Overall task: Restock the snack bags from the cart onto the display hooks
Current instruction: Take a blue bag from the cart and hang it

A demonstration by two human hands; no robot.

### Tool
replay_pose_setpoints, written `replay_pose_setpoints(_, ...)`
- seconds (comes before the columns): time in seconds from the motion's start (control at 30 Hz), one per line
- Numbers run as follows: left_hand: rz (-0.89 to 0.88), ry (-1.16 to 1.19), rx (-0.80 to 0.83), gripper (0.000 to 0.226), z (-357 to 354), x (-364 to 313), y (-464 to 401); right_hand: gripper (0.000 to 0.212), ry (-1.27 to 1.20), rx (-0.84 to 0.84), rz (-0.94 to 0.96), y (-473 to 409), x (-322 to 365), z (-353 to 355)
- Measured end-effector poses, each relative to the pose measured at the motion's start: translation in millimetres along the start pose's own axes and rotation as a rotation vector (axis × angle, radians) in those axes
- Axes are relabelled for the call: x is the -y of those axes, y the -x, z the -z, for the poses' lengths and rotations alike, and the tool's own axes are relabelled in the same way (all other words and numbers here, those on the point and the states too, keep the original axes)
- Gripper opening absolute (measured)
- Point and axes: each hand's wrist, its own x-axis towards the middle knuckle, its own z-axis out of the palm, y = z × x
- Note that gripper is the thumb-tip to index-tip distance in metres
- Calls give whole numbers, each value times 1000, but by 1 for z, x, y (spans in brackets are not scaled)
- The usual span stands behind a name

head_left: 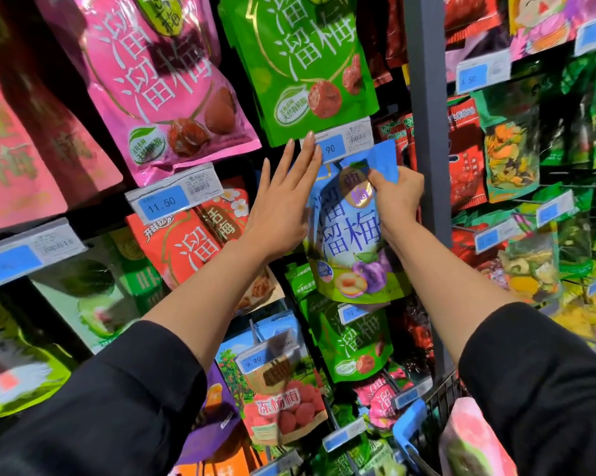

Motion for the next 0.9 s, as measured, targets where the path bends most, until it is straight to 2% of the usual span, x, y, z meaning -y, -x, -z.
replay_pose_setpoints(0.07,5,-17,-5,90,-1,-1,0,33,110,-19,31,-1,2,-5)
replay_pose_setpoints(0.13,7,-29,-11,92,0,0,0,11,240,19,74,2,4,-5)
replay_pose_setpoints(0.17,4,-37,-20,92,0,1,0,21,283,43,98,4,2,-3)
replay_pose_setpoints(0.23,-2,-65,-45,92,-3,2,3,56,351,100,144,10,-12,4)
replay_pose_setpoints(0.3,5,-86,-56,94,-9,0,7,71,426,144,152,16,-31,8)
replay_pose_setpoints(0.63,86,25,-80,106,-28,-13,10,78,612,316,152,-22,-76,-12)
replay_pose_setpoints(0.9,122,174,-126,97,-36,-28,24,79,719,297,102,-1,-77,13)
